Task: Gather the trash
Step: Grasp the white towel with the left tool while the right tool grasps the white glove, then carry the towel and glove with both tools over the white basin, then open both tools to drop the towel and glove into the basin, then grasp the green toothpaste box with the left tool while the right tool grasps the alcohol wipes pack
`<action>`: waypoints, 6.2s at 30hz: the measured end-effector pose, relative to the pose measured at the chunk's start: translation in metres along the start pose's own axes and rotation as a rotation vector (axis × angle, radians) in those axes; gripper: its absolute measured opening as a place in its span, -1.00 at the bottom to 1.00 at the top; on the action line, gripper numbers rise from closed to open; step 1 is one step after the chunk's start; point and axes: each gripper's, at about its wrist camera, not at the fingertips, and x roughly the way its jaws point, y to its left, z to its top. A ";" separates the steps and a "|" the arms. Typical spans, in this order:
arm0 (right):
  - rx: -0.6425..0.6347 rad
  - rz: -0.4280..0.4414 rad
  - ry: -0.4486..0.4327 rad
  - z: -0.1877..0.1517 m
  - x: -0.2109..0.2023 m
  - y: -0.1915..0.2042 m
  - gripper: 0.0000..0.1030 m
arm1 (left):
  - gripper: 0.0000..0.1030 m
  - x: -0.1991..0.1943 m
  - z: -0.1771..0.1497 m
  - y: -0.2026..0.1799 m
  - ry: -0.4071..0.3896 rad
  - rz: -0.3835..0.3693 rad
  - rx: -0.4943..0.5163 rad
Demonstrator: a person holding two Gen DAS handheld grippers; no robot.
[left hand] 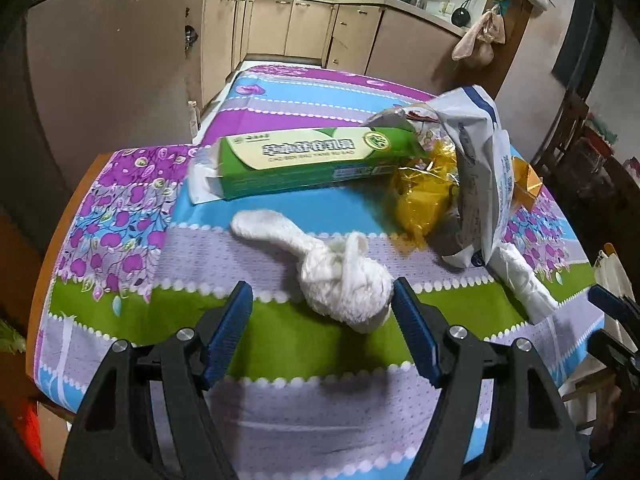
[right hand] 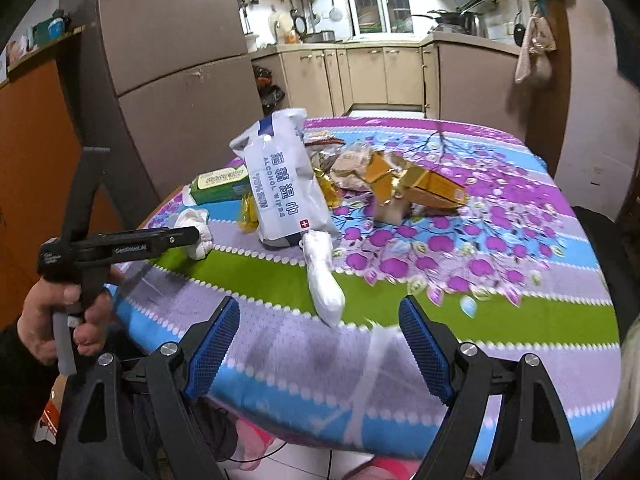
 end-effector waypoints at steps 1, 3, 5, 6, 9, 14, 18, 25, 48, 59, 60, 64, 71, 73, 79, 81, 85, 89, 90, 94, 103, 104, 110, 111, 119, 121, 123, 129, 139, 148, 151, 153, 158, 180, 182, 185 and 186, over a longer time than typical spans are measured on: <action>-0.010 0.007 0.011 0.003 0.008 0.002 0.58 | 0.31 0.003 -0.001 -0.003 0.004 0.006 0.005; -0.024 0.011 0.028 0.009 0.021 0.004 0.55 | 0.22 0.009 -0.003 -0.004 0.017 0.007 -0.003; -0.028 0.008 0.042 0.014 0.033 0.005 0.48 | 0.22 0.009 -0.002 -0.005 0.009 0.009 -0.006; -0.029 0.005 0.052 0.017 0.039 0.005 0.47 | 0.22 0.009 -0.001 -0.006 0.009 0.003 -0.007; -0.036 -0.017 0.093 0.020 0.056 0.004 0.17 | 0.22 0.011 0.000 -0.008 0.002 0.004 -0.008; -0.036 -0.043 0.128 0.015 0.069 -0.001 -0.07 | 0.11 0.010 -0.003 -0.006 -0.010 0.000 -0.015; -0.030 -0.057 0.128 0.014 0.072 -0.003 -0.25 | -0.10 0.007 -0.006 -0.003 -0.019 0.010 -0.042; -0.042 -0.089 0.126 0.012 0.071 -0.001 -0.58 | -0.26 0.004 -0.011 -0.004 -0.032 0.023 -0.050; 0.043 -0.116 -0.133 0.004 -0.026 0.007 -0.61 | -0.28 -0.069 -0.003 -0.037 -0.220 0.028 0.031; -0.017 -0.213 -0.327 0.030 -0.078 0.035 -0.61 | -0.28 -0.113 0.006 -0.073 -0.338 -0.011 0.117; -0.026 -0.220 -0.346 0.032 -0.084 0.038 -0.61 | -0.28 -0.117 0.008 -0.078 -0.349 -0.012 0.125; -0.051 -0.235 -0.399 0.042 -0.106 0.047 -0.61 | -0.28 -0.131 0.014 -0.094 -0.382 -0.031 0.148; -0.038 -0.269 -0.434 0.050 -0.135 0.046 -0.61 | -0.28 -0.150 0.022 -0.119 -0.433 -0.050 0.184; -0.025 -0.276 -0.432 0.050 -0.142 0.043 -0.61 | -0.28 -0.152 0.024 -0.125 -0.438 -0.059 0.193; 0.016 -0.325 -0.441 0.045 -0.168 0.026 -0.61 | -0.28 -0.150 0.029 -0.155 -0.443 -0.096 0.241; 0.035 -0.349 -0.447 0.042 -0.181 0.015 -0.61 | -0.28 -0.148 0.033 -0.168 -0.437 -0.121 0.256; 0.073 -0.420 -0.457 0.035 -0.210 -0.010 -0.61 | -0.28 -0.146 0.040 -0.208 -0.430 -0.199 0.307; 0.124 -0.504 -0.464 0.023 -0.247 -0.044 -0.61 | -0.28 -0.146 0.045 -0.261 -0.426 -0.303 0.381; 0.143 -0.531 -0.464 0.017 -0.260 -0.055 -0.61 | -0.28 -0.145 0.045 -0.278 -0.420 -0.335 0.401; 0.223 -0.615 -0.442 -0.006 -0.299 -0.103 -0.61 | -0.28 -0.139 0.036 -0.340 -0.373 -0.446 0.487; 0.393 -0.709 -0.297 -0.047 -0.360 -0.210 -0.61 | -0.28 -0.107 0.009 -0.467 -0.185 -0.623 0.647; 0.419 -0.701 -0.268 -0.052 -0.361 -0.225 -0.61 | -0.28 -0.102 0.007 -0.475 -0.164 -0.631 0.657; 0.527 -0.645 -0.121 -0.069 -0.341 -0.294 -0.61 | -0.27 -0.063 0.000 -0.524 0.018 -0.664 0.720; 0.541 -0.632 -0.104 -0.072 -0.337 -0.303 -0.61 | -0.27 -0.056 -0.003 -0.527 0.042 -0.658 0.728; 0.595 -0.590 -0.019 -0.085 -0.312 -0.349 -0.61 | -0.27 -0.017 -0.015 -0.544 0.166 -0.634 0.715; 0.600 -0.590 -0.010 -0.090 -0.308 -0.352 -0.61 | -0.27 -0.013 -0.017 -0.545 0.176 -0.626 0.709; 0.605 -0.589 -0.004 -0.094 -0.302 -0.347 -0.61 | -0.27 -0.011 -0.018 -0.548 0.179 -0.621 0.713; 0.610 -0.590 -0.003 -0.095 -0.297 -0.338 -0.61 | -0.27 -0.009 -0.017 -0.547 0.173 -0.597 0.713; 0.629 -0.583 0.017 -0.097 -0.294 -0.343 -0.61 | -0.27 0.004 -0.018 -0.554 0.226 -0.555 0.731; 0.654 -0.554 0.056 -0.103 -0.288 -0.352 -0.61 | -0.27 0.012 -0.021 -0.558 0.257 -0.527 0.739; 0.648 -0.553 0.059 -0.103 -0.284 -0.351 -0.61 | -0.27 0.013 -0.021 -0.559 0.256 -0.522 0.740; 0.649 -0.554 0.059 -0.103 -0.283 -0.353 -0.61 | -0.25 0.014 -0.022 -0.559 0.255 -0.516 0.740; 0.649 -0.557 0.057 -0.104 -0.283 -0.354 -0.60 | -0.12 0.017 -0.023 -0.560 0.243 -0.477 0.745; 0.653 -0.568 0.022 -0.104 -0.287 -0.352 -0.24 | 0.30 0.016 -0.024 -0.559 0.219 -0.442 0.742; 0.652 -0.569 0.022 -0.104 -0.287 -0.352 -0.24 | 0.30 0.017 -0.023 -0.559 0.218 -0.442 0.743; 0.654 -0.568 0.019 -0.103 -0.287 -0.351 -0.24 | 0.30 0.016 -0.024 -0.559 0.218 -0.442 0.743; 0.653 -0.568 0.020 -0.103 -0.287 -0.352 -0.24 | 0.30 0.016 -0.024 -0.559 0.217 -0.442 0.743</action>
